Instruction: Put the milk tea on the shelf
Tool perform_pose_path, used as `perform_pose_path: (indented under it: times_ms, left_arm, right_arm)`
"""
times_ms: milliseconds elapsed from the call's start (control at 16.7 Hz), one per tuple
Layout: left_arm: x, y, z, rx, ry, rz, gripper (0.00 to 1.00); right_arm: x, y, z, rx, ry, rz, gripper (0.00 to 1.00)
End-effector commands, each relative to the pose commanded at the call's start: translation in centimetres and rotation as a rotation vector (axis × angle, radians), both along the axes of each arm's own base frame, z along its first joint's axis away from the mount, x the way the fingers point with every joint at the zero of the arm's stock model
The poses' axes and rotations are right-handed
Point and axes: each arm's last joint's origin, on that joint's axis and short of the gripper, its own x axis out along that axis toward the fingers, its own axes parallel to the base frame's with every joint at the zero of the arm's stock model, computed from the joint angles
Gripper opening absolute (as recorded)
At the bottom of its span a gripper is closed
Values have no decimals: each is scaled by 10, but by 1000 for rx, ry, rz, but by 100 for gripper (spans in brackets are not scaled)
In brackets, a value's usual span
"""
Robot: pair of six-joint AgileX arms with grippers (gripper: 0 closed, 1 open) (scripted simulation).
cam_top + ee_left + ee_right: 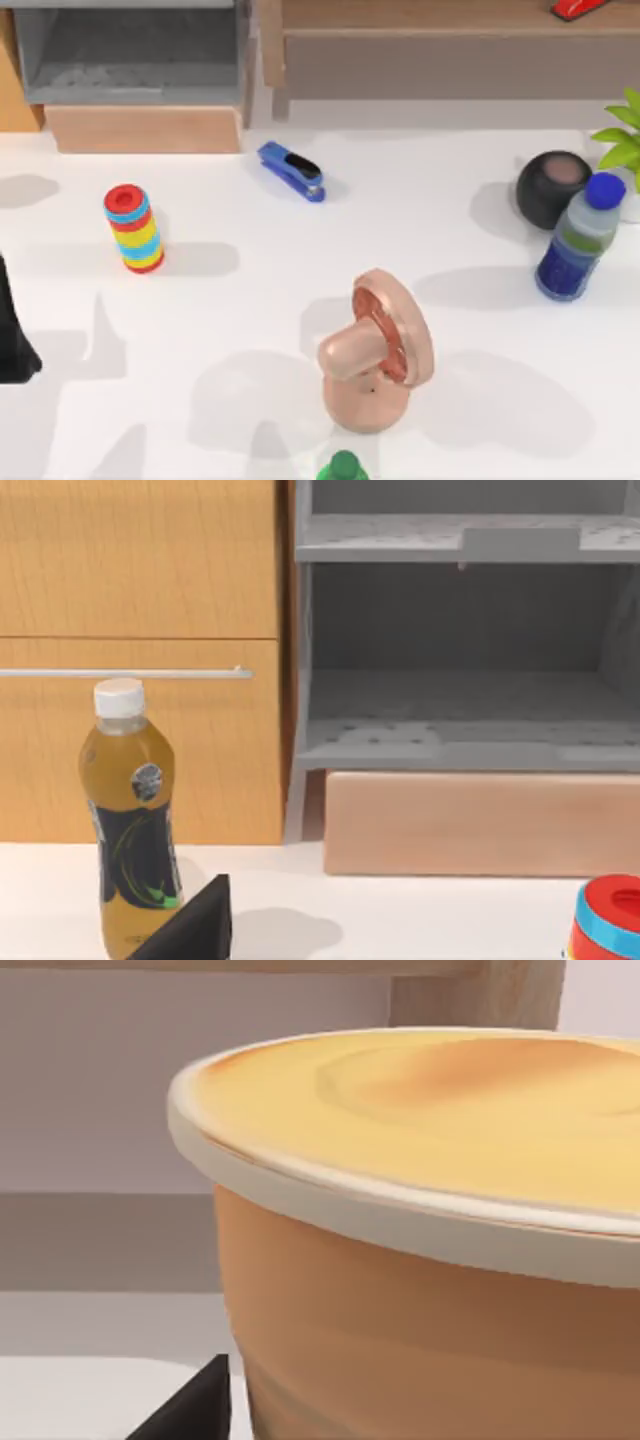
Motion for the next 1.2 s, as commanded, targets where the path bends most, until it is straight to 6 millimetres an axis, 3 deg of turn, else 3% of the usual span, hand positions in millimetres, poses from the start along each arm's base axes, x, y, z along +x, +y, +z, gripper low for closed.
perform_pose_path:
  times_ms: [120, 360, 1140, 1200]
  left_arm:
    - [0, 0, 0, 0, 0, 0, 100]
    - [0, 0, 0, 0, 0, 0, 100]
    - [0, 0, 0, 0, 0, 0, 100]
    - [0, 0, 0, 0, 0, 0, 100]
  right_arm:
    - [16, 2, -1, 5, 6, 0, 100]
    - [19, 3, -1, 6, 7, 0, 100]
    - [19, 3, -1, 6, 7, 0, 2]
    - [19, 3, -1, 6, 7, 0, 0]
